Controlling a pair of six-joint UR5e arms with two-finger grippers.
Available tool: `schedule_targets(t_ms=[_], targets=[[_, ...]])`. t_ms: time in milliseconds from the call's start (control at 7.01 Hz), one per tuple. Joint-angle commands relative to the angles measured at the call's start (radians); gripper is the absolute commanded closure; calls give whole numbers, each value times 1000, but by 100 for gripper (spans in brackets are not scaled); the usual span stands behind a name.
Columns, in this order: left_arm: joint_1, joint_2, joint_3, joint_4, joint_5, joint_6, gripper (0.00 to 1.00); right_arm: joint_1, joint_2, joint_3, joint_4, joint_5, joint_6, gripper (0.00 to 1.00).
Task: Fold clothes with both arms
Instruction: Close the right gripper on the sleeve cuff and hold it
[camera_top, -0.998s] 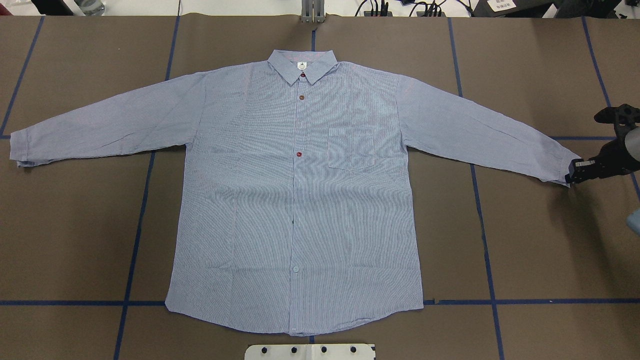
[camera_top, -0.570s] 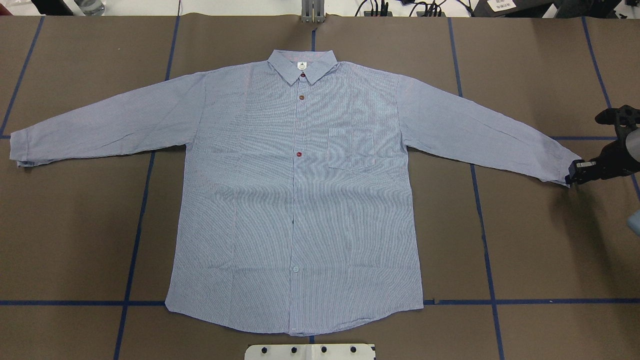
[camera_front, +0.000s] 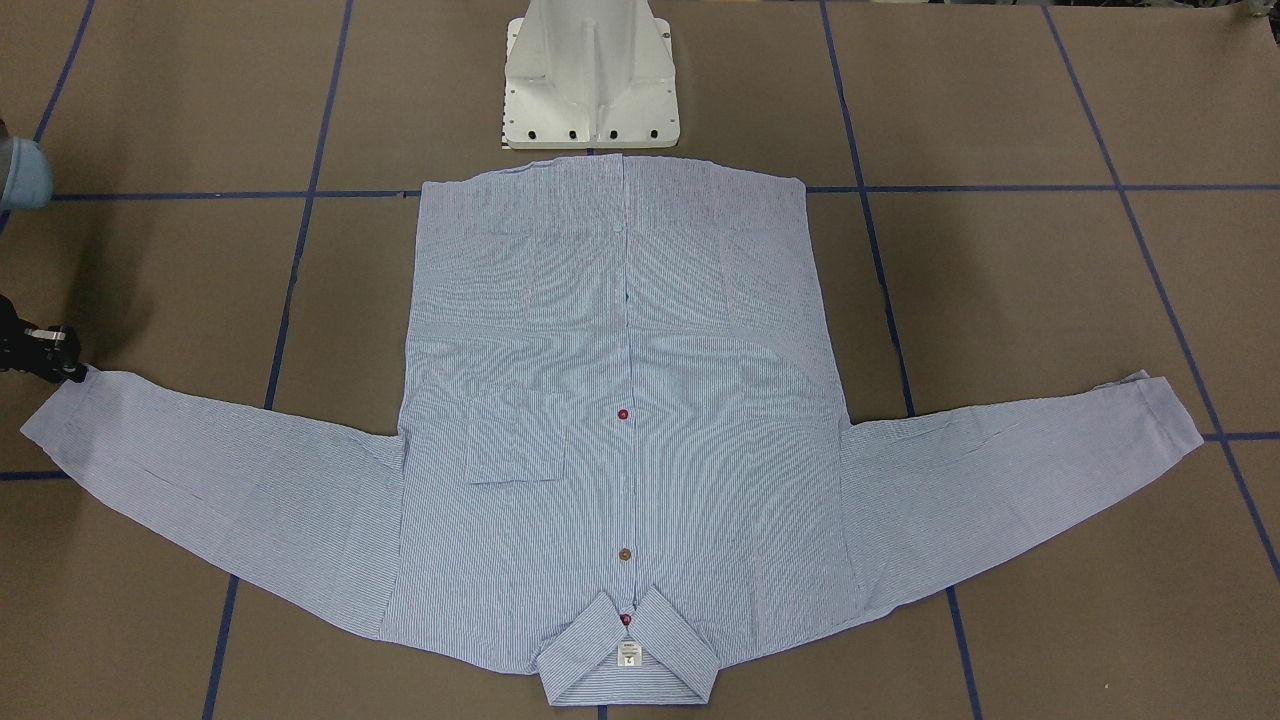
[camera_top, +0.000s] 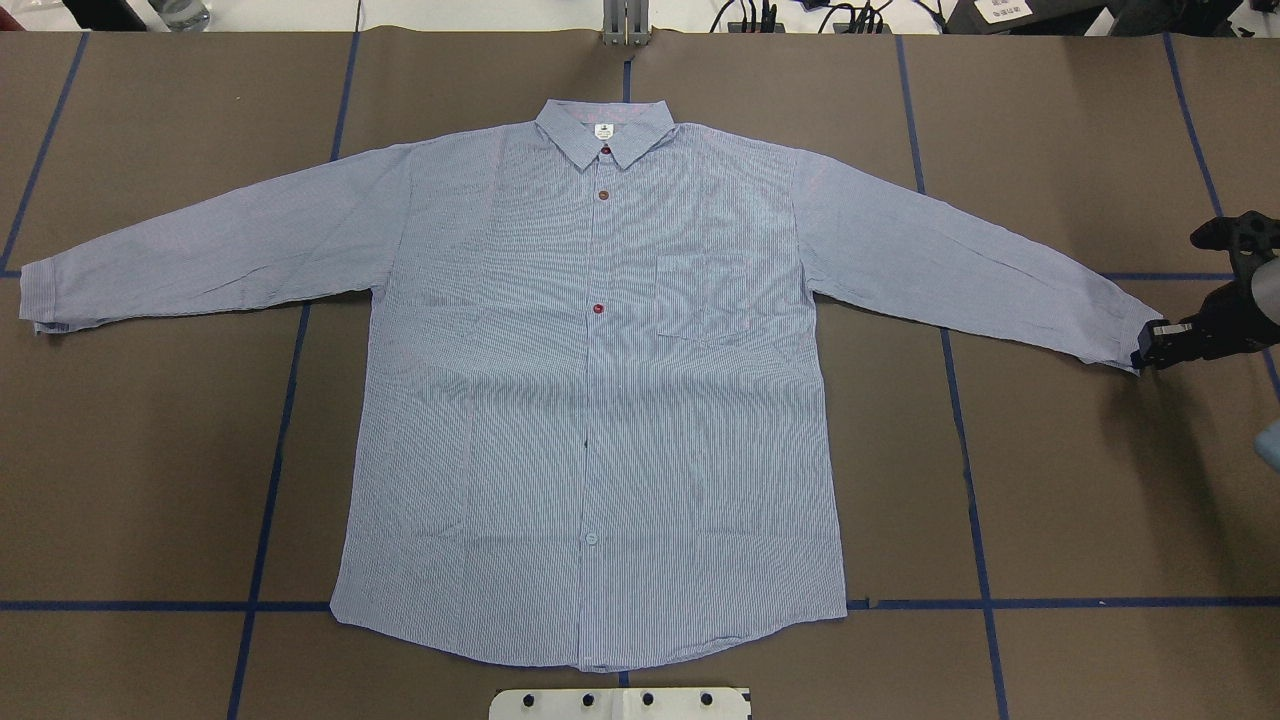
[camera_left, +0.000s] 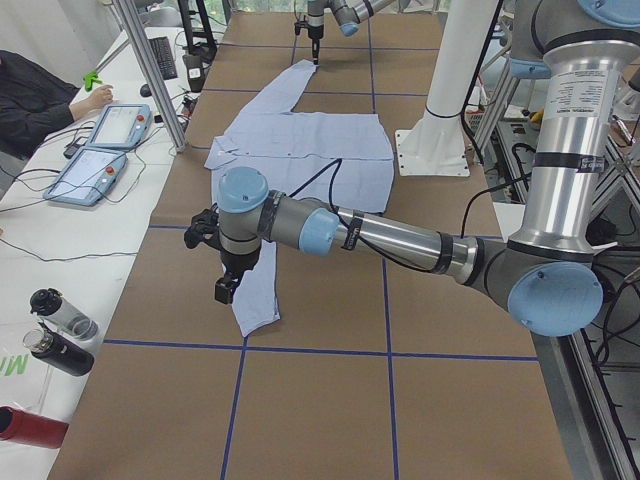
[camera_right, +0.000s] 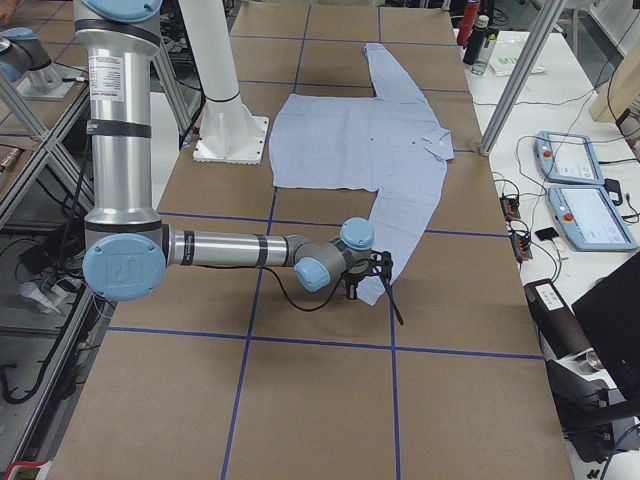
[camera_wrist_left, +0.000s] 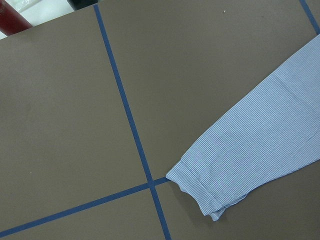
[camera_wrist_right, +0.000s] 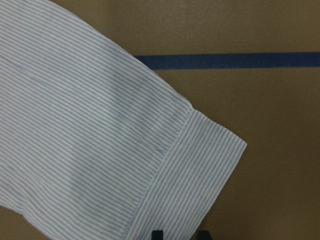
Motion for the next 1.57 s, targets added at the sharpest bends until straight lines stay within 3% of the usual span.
schedule_targets(t_ms=[0, 285, 428, 570, 998, 1426], targets=[[0, 0, -4, 1, 0, 0, 1, -1, 3, -6, 0, 3, 0, 65], [0, 0, -5, 1, 0, 0, 1, -1, 3, -7, -2, 3, 0, 65], [0, 0, -5, 1, 0, 0, 1, -1, 3, -6, 0, 3, 0, 90], [0, 0, -5, 1, 0, 0, 1, -1, 3, -6, 0, 3, 0, 100], [-2, 0, -7, 1, 0, 0, 1, 2, 4, 5, 0, 15, 0, 100], [-2, -2, -11, 1, 2, 0, 1, 88, -8, 86, 2, 120, -6, 100]])
